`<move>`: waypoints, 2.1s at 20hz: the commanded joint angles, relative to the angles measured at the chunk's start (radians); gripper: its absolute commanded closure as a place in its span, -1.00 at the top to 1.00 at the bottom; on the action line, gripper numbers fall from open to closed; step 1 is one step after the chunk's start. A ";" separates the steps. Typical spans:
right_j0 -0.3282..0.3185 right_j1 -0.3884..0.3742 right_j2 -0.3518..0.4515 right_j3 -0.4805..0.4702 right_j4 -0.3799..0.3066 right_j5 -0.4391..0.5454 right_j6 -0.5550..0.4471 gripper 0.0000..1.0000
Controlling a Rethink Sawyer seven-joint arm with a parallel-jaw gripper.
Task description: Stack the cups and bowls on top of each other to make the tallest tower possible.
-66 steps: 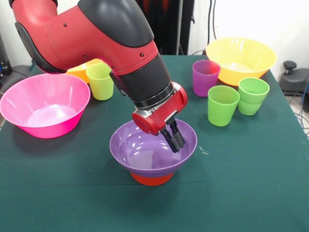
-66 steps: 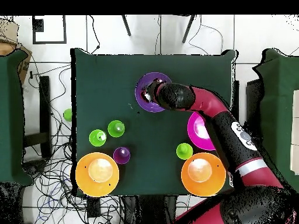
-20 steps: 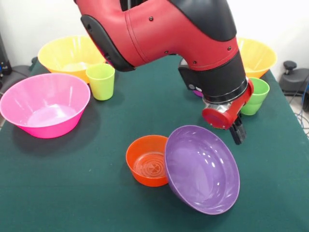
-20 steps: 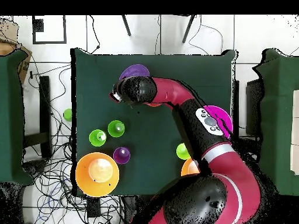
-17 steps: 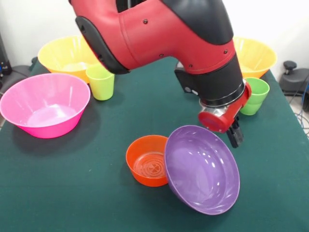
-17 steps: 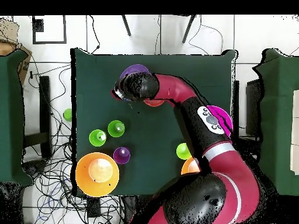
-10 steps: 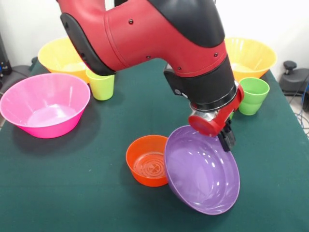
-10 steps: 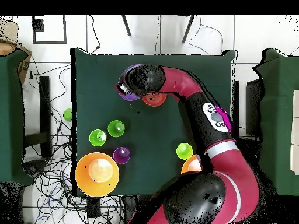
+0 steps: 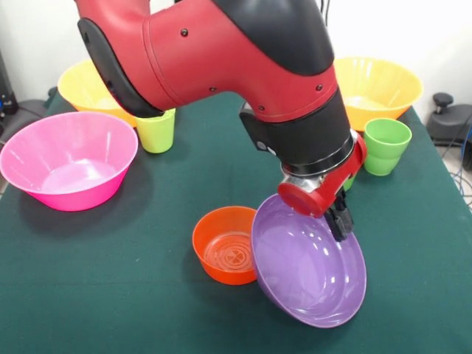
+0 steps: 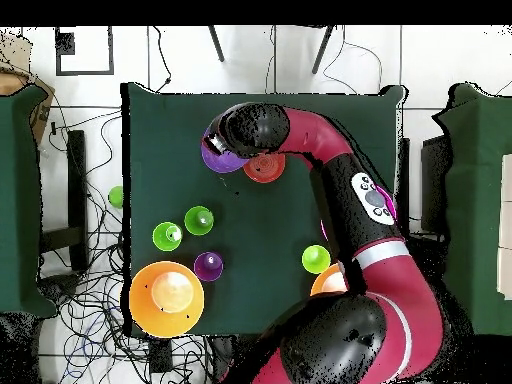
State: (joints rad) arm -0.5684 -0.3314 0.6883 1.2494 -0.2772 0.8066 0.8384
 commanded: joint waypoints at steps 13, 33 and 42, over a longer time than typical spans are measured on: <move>0.027 0.101 -0.024 -0.218 -0.026 0.251 -0.091 -1.00; -0.151 -0.129 0.083 0.083 -0.339 -0.529 -0.102 1.00; 0.043 -0.256 -0.300 0.169 -0.336 -0.774 0.265 1.00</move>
State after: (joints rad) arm -0.6307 -0.5032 0.5541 1.2643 -0.5535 0.0331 0.8709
